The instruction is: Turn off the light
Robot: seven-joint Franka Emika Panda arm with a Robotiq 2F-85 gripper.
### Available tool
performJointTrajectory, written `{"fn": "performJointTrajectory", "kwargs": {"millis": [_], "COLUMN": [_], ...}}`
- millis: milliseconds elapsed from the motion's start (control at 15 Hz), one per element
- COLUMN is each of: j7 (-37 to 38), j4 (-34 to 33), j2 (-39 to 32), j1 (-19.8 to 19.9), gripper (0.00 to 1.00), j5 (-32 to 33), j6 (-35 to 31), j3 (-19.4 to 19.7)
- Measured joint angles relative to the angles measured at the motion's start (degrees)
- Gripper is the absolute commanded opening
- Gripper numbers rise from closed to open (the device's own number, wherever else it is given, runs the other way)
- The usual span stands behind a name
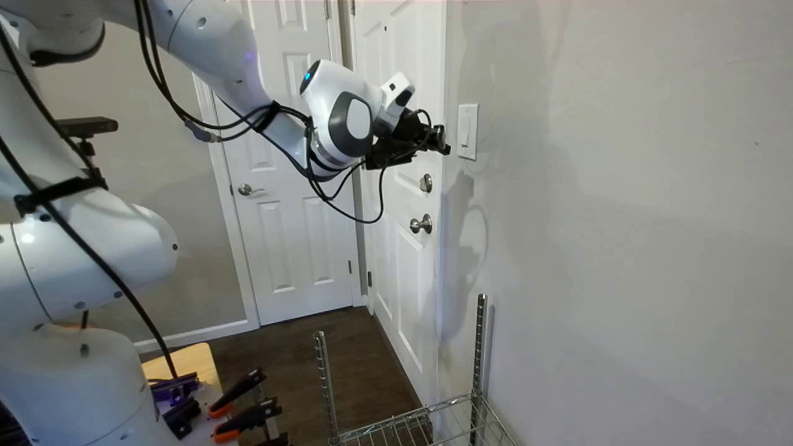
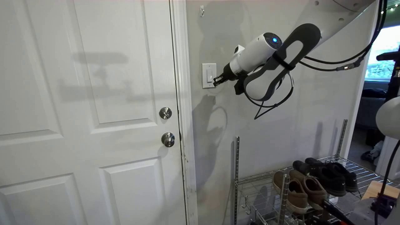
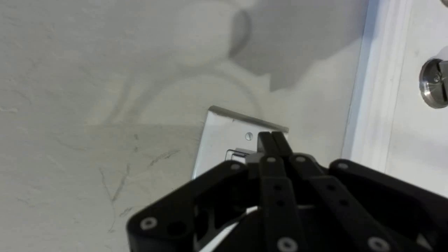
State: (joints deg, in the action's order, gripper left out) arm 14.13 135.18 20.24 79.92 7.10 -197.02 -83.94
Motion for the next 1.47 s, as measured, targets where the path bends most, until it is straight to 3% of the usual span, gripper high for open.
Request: {"fn": "performJointTrajectory", "kwargs": {"millis": [200,400,733,1200,1467], "j7": [0.3,0.1,0.1,0.1,0.1], "j4": [-3.0,-5.6,-8.3,-8.3,-5.9], "j2": [1.4,3.4,7.9,10.8,10.7], "j1": [5.2,9.2,14.5,14.5,10.7], "gripper": [0.04,0.03,0.03,0.04,0.03], "j5": [-0.2,-4.5,-9.0,-12.2,-12.2], "j6": [0.0,0.0,-0.2,-0.9,9.4], "j3": [-4.7,-8.7,-12.8,-13.1,-10.5]}}
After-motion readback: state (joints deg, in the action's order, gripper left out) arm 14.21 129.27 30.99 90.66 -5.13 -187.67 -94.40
